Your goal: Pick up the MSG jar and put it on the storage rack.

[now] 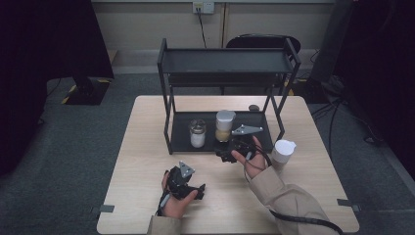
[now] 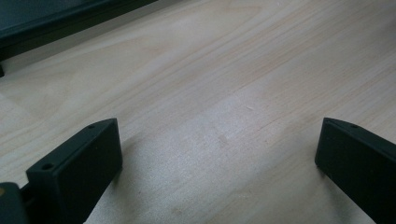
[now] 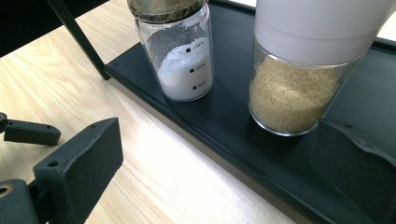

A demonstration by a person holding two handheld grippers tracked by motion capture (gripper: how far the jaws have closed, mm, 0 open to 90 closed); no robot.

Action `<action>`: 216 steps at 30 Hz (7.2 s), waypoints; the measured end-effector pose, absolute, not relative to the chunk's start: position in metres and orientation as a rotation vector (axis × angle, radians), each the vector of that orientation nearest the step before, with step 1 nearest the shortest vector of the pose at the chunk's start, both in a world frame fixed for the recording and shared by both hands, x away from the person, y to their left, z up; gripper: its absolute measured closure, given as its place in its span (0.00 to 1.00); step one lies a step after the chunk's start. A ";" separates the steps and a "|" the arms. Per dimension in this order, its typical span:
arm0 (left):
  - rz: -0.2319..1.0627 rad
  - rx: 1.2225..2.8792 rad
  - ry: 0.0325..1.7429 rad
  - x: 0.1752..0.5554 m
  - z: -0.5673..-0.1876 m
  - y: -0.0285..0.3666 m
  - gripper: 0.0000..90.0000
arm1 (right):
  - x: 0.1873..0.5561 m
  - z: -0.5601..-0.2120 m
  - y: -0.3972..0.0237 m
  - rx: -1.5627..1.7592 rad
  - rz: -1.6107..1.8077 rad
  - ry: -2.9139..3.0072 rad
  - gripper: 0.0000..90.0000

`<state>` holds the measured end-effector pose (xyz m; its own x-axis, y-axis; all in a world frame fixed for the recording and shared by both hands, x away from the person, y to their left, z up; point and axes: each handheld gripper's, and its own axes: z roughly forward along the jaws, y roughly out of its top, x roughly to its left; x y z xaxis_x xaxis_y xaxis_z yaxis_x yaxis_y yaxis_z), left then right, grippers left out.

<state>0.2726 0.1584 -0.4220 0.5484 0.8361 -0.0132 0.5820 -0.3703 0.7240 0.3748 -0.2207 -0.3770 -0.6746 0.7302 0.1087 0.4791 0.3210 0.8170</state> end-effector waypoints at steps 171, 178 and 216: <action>0.471 2.091 1.138 0.273 -0.422 0.158 0.00 | 0.266 -0.407 -0.367 0.877 1.217 2.455 0.02; 0.471 2.092 1.138 0.273 -0.422 0.158 0.00 | 0.264 -0.409 -0.371 0.879 1.185 2.453 0.02; 0.471 2.092 1.138 0.273 -0.422 0.158 0.00 | 0.258 -0.415 -0.390 0.883 1.055 2.467 0.02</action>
